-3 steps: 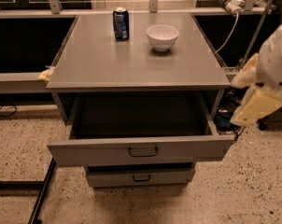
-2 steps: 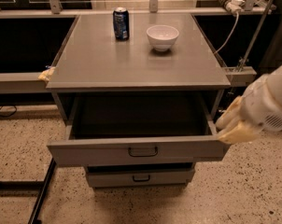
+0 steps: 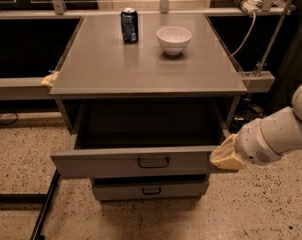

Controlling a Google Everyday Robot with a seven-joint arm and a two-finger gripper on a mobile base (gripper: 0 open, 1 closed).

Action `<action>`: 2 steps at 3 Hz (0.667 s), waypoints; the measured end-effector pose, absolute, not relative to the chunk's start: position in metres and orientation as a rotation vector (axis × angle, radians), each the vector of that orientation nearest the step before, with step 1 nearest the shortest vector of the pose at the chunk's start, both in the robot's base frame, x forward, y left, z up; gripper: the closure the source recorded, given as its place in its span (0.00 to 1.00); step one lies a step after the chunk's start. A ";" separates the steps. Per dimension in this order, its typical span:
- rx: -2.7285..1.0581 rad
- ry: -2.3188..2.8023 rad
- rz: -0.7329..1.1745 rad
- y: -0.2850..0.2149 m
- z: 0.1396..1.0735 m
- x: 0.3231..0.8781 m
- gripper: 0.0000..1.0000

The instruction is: Close top drawer

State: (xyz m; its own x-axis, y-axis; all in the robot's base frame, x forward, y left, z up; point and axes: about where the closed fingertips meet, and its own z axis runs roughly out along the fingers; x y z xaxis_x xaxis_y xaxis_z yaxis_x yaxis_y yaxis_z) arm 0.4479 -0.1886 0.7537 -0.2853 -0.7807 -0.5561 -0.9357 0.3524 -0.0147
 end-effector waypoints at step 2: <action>-1.516 2.117 0.439 -0.193 0.725 0.440 1.00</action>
Offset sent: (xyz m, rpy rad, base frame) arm -0.0198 -0.0160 -0.0909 0.0264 -0.0414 0.0632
